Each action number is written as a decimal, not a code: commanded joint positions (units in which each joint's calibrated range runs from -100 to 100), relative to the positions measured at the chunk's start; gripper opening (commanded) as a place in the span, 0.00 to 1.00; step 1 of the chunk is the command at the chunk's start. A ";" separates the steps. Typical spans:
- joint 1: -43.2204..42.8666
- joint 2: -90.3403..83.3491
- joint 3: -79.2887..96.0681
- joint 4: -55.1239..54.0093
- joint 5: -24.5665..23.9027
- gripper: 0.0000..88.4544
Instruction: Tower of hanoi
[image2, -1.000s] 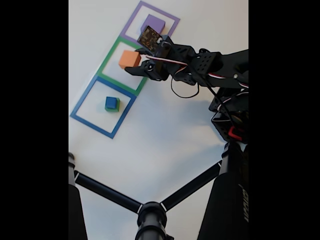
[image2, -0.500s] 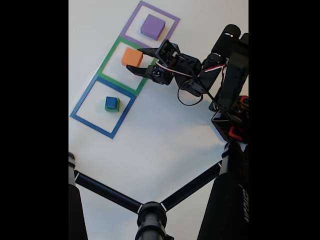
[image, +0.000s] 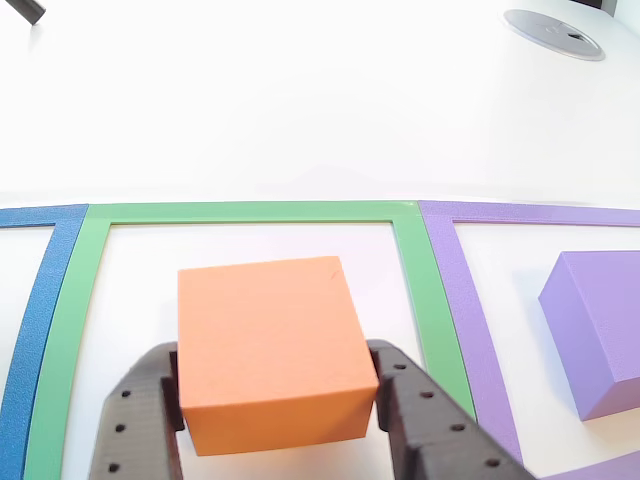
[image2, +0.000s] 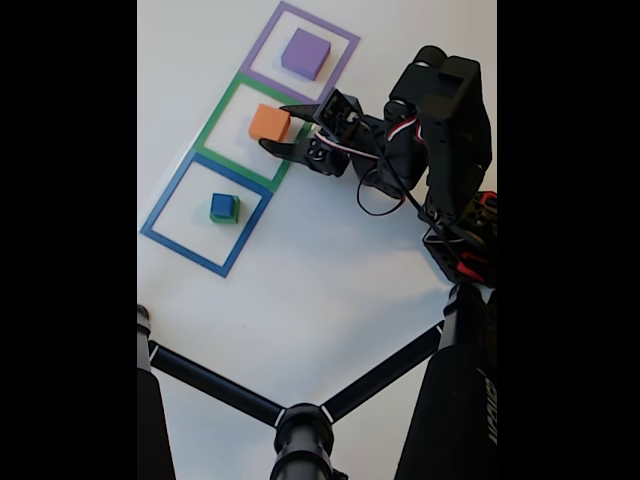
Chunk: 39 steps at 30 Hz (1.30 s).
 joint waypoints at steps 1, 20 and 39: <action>-1.06 0.31 -1.28 -1.00 0.00 0.13; -1.54 3.13 -4.09 0.13 0.00 0.22; 1.72 -34.01 0.63 30.33 0.00 0.28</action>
